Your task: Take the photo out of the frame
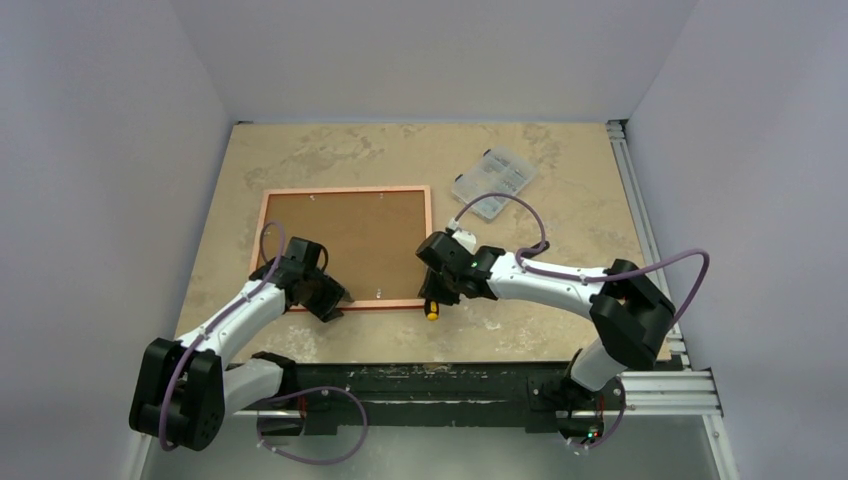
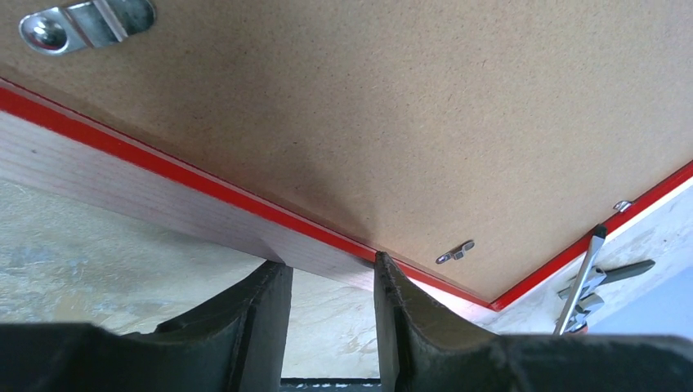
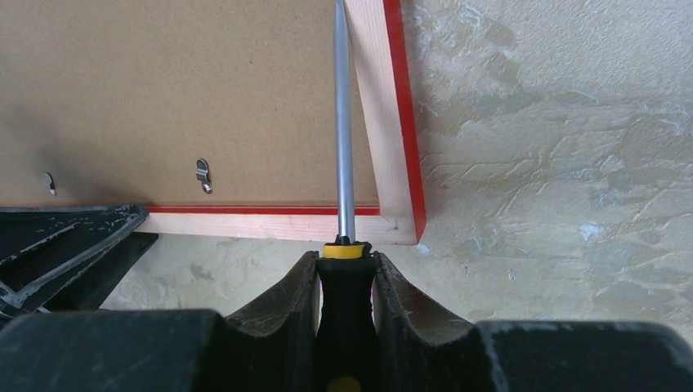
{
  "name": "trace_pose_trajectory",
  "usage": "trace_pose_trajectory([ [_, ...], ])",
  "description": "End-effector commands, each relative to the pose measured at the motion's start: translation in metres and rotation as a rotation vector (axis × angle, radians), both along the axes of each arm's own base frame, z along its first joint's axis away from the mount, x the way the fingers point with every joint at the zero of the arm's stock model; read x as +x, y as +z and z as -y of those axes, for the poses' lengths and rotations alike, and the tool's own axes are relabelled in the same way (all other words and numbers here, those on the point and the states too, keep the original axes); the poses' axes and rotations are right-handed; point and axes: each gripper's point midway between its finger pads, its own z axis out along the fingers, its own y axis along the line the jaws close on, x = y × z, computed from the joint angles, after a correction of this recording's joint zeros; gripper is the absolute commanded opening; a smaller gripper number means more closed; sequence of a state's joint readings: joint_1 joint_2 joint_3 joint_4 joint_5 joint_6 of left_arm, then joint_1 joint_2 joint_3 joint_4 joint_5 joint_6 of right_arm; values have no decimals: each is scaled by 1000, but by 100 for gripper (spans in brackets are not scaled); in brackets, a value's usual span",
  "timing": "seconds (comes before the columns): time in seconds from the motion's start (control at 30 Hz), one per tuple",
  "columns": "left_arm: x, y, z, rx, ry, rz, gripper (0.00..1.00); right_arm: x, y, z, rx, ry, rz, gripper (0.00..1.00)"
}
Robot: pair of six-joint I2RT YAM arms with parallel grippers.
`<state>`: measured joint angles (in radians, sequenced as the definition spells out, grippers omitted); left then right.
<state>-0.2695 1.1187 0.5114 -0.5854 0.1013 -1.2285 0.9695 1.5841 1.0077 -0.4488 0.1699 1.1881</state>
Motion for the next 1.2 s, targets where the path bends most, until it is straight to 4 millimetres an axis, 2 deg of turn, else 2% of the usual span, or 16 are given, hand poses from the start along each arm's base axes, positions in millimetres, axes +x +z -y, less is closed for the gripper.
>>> trace_pose_trajectory([
  [0.0,-14,-18,-8,48,-19,-43,36,15,10,-5,2,-52,43,0],
  [0.47,-17,-17,-10,55,-24,-46,35,26,-3,-9,-9,-20,63,0],
  [0.8,-18,-18,-13,68,-29,-47,34,35,-7,-8,19,179,101,0],
  [1.0,-19,-18,-13,68,-33,-47,34,28,-2,-25,78,349,108,0],
  [1.17,-18,-17,-13,73,-39,-43,34,24,8,-29,121,384,133,0],
])
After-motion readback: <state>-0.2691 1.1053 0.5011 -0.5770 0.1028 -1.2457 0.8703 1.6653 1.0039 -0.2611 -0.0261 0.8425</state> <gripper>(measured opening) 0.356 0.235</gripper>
